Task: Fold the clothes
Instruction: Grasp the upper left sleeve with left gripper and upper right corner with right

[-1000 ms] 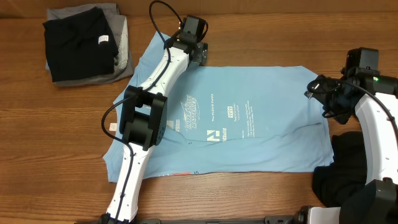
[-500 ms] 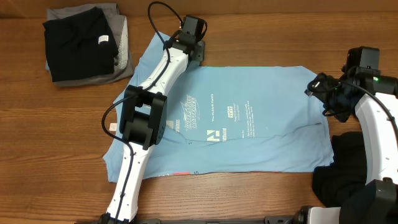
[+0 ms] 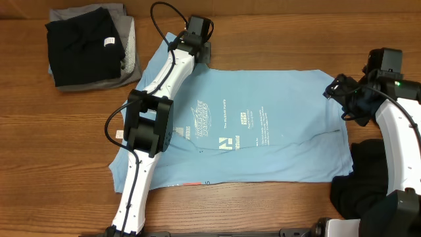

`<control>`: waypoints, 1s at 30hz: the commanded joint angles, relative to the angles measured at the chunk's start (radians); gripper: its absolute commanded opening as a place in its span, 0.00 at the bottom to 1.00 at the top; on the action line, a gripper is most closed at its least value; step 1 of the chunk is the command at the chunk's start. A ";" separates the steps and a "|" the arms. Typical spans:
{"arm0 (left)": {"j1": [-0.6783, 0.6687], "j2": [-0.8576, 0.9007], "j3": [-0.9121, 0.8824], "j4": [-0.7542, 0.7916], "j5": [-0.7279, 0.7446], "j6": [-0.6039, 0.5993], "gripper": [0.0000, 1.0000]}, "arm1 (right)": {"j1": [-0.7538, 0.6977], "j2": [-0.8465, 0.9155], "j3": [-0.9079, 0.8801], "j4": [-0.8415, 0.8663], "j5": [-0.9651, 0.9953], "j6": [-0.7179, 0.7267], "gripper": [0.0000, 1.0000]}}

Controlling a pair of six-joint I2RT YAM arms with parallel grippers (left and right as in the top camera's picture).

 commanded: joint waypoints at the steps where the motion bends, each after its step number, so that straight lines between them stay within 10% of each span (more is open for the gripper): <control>1: 0.008 0.045 0.016 0.005 0.000 0.000 0.04 | 0.006 0.008 0.022 0.034 0.033 0.000 0.86; 10: 0.008 0.045 0.016 -0.025 0.001 0.001 0.04 | 0.003 0.138 0.027 0.316 0.096 -0.043 1.00; 30: 0.008 0.045 0.016 -0.090 0.001 0.001 0.05 | 0.003 0.652 0.345 0.359 0.151 -0.221 0.90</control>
